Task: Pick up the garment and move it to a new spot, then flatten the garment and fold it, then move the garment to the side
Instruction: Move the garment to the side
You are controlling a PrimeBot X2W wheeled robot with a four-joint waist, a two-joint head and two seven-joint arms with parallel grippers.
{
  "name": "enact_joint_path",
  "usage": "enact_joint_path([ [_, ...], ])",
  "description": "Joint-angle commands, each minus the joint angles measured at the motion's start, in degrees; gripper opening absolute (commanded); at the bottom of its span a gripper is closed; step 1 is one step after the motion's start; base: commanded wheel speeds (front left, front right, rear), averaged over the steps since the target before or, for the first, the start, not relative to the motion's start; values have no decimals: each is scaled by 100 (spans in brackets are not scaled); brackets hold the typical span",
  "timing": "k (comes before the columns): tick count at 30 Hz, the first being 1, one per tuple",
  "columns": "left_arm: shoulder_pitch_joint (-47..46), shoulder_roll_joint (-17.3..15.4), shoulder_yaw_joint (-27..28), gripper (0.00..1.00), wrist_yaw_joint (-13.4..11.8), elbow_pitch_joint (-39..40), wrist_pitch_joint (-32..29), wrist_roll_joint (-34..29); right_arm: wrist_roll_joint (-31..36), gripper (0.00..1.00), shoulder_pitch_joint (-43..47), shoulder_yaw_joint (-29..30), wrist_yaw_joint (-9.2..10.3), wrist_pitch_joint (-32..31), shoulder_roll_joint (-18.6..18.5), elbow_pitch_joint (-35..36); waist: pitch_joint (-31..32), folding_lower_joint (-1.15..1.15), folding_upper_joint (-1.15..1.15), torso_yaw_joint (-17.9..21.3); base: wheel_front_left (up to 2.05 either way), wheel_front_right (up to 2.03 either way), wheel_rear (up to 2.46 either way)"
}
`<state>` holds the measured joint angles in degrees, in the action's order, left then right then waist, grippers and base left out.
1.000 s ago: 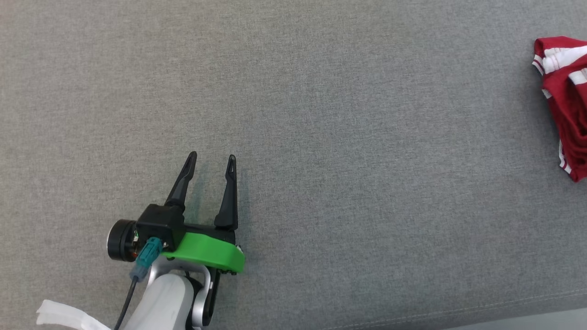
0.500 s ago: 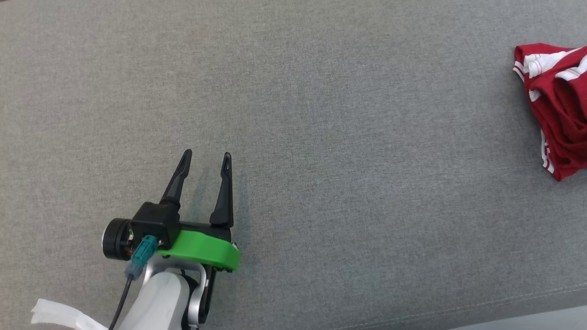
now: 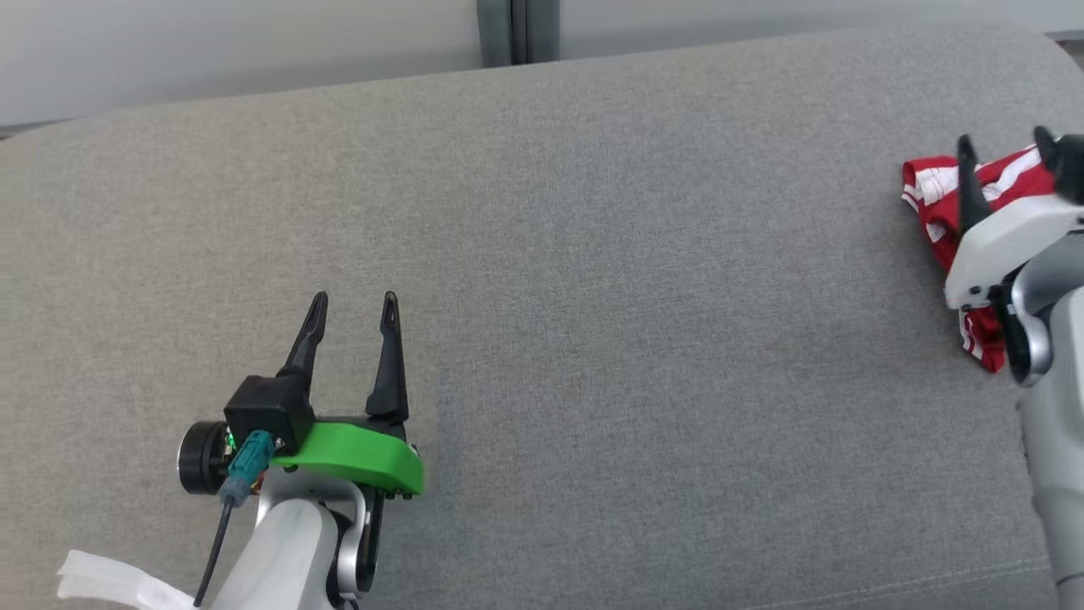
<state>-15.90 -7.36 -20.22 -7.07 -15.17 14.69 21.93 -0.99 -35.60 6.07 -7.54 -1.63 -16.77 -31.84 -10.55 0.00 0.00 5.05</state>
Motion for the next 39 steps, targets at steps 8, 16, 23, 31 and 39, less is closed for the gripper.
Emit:
enact_joint_path([
  [8,298,164,148,100,3,-429,51,192,-221,100,823,-197,12,387,654,388,737,0,0,-432,0,0,0],
  [16,612,260,285,100,49,-549,53,184,-266,100,1656,-255,12,765,1243,863,976,0,0,-662,0,0,0],
  [23,787,315,353,100,110,-494,50,64,-534,100,2354,-308,12,956,1376,1350,1080,0,0,-776,0,0,0],
  [31,1026,366,408,100,146,-462,50,37,-1099,100,3068,-581,12,1146,1379,1661,1169,0,0,-770,0,0,0],
  [39,1090,380,405,100,178,-510,51,19,-1193,100,3325,-722,12,1200,1381,1855,1221,0,0,-754,0,0,0],
])
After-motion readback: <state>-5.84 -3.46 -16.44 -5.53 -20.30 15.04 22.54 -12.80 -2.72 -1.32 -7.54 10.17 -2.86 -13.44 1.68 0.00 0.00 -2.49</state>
